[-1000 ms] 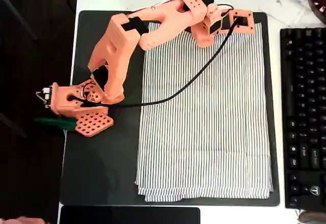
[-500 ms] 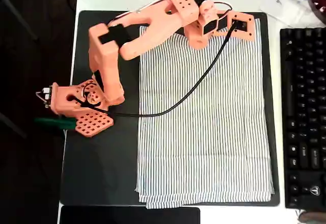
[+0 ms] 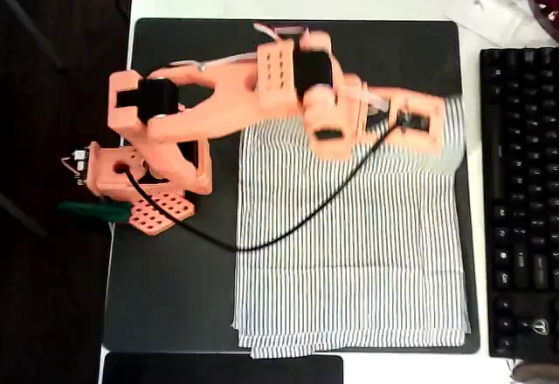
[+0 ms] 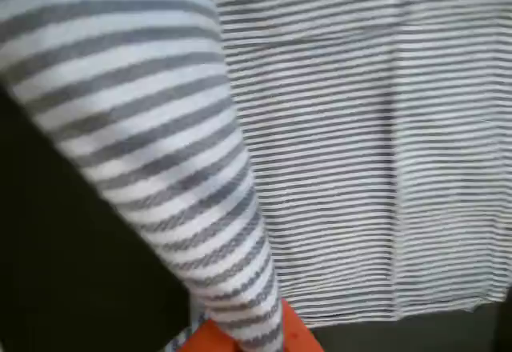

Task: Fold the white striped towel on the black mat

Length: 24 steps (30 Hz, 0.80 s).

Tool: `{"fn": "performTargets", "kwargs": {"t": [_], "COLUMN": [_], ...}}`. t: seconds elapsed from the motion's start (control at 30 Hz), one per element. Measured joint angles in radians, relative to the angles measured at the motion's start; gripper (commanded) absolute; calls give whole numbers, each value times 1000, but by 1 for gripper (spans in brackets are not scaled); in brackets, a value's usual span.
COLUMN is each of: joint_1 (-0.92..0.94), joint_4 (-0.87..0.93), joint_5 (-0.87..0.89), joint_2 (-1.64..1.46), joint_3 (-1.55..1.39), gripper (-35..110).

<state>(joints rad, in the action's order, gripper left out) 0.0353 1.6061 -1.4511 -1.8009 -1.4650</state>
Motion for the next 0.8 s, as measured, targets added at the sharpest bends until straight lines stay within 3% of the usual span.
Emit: {"fn": "performTargets", "kwargs": {"t": [0.37,0.8], "joint_1": [379,555], "joint_4": [-198,-592], "joint_5": [-250,-360], "joint_2": [81,242], "joint_3": [-67,-279], "gripper": [0,4]}}
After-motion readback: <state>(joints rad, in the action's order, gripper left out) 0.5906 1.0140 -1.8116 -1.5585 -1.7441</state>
